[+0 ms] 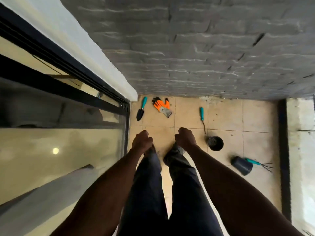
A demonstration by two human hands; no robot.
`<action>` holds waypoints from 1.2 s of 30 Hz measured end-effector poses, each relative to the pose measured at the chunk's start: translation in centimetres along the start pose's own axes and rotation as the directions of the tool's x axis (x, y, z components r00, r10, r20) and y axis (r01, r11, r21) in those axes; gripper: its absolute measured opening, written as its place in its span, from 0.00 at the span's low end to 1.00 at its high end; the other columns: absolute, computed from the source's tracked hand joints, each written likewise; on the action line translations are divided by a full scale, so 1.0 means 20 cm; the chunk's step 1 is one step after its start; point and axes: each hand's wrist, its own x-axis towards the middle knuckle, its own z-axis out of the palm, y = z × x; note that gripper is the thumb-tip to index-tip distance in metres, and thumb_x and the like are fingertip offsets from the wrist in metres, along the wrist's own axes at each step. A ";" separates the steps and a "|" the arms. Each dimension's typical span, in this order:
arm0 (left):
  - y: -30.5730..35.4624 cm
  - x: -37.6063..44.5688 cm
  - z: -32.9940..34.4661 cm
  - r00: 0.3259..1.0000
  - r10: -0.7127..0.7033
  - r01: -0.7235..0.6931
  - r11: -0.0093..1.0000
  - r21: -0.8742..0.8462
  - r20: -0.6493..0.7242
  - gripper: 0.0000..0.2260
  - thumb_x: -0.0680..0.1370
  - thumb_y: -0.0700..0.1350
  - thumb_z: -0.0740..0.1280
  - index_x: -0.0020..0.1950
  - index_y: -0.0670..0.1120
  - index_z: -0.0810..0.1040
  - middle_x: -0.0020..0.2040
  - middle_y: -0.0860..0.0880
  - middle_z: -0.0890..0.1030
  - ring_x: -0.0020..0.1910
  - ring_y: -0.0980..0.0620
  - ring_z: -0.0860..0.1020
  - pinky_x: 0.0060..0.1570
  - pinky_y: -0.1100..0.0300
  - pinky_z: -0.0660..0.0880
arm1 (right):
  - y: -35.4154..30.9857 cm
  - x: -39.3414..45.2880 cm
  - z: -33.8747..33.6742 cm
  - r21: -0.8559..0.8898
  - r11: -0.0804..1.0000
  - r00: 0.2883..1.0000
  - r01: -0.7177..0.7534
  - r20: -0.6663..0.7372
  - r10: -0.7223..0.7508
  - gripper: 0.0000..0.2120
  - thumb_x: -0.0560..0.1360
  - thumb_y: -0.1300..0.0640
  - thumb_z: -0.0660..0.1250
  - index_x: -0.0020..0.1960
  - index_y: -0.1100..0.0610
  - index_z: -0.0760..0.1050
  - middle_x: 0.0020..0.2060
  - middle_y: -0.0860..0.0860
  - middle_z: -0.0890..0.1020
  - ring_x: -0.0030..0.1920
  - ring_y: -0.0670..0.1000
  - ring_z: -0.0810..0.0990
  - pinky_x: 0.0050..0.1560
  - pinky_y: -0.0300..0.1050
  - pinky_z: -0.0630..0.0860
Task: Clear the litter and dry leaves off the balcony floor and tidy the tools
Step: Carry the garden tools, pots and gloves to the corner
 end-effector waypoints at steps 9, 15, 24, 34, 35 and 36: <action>-0.12 1.03 0.23 0.994 0.031 -0.040 0.996 0.075 0.108 0.18 0.80 0.51 0.62 0.65 0.42 0.74 0.64 0.40 0.78 0.62 0.40 0.76 0.60 0.51 0.74 | -0.12 0.96 0.32 -0.090 0.996 1.000 0.001 -0.003 -0.002 0.14 0.77 0.57 0.63 0.61 0.59 0.75 0.59 0.59 0.79 0.59 0.60 0.78 0.51 0.47 0.74; -0.38 1.85 0.57 0.986 0.031 -0.059 0.984 0.168 0.164 0.17 0.78 0.47 0.64 0.65 0.43 0.73 0.63 0.40 0.77 0.61 0.40 0.76 0.55 0.52 0.74 | -0.03 1.71 0.76 -0.204 0.977 0.998 0.058 -0.012 -0.062 0.16 0.77 0.58 0.63 0.63 0.61 0.75 0.59 0.60 0.80 0.58 0.61 0.78 0.48 0.42 0.70; -0.57 2.70 0.80 0.984 0.106 -0.080 0.981 0.174 -0.142 0.19 0.79 0.42 0.61 0.70 0.43 0.69 0.65 0.43 0.74 0.59 0.43 0.76 0.53 0.51 0.73 | 0.20 3.15 1.43 0.967 0.090 0.929 -0.240 0.255 -0.268 0.43 0.74 0.34 0.60 0.78 0.60 0.54 0.77 0.60 0.58 0.76 0.62 0.59 0.73 0.64 0.58; -0.42 3.06 0.83 0.961 0.044 -0.003 0.989 0.147 -0.274 0.19 0.79 0.45 0.65 0.68 0.41 0.69 0.63 0.42 0.76 0.60 0.43 0.76 0.57 0.49 0.73 | 0.01 2.99 1.43 0.937 -0.135 0.941 -0.321 0.299 -0.160 0.41 0.78 0.33 0.48 0.79 0.61 0.50 0.77 0.63 0.57 0.76 0.63 0.58 0.75 0.63 0.55; -0.42 3.05 0.85 0.966 0.034 0.005 0.989 0.151 -0.256 0.18 0.79 0.45 0.66 0.67 0.41 0.70 0.62 0.42 0.76 0.60 0.43 0.77 0.57 0.50 0.73 | 0.04 3.02 1.44 0.920 -0.155 0.928 -0.360 0.337 -0.158 0.42 0.77 0.33 0.49 0.79 0.61 0.50 0.77 0.63 0.57 0.76 0.64 0.57 0.75 0.63 0.54; -0.42 3.04 0.86 0.971 0.018 0.015 0.991 0.137 -0.238 0.18 0.79 0.45 0.67 0.67 0.41 0.70 0.62 0.42 0.77 0.59 0.44 0.77 0.56 0.51 0.74 | 0.09 3.11 1.50 0.896 -0.208 0.913 -0.393 0.353 -0.205 0.42 0.76 0.33 0.50 0.79 0.61 0.50 0.77 0.63 0.57 0.76 0.65 0.58 0.75 0.64 0.53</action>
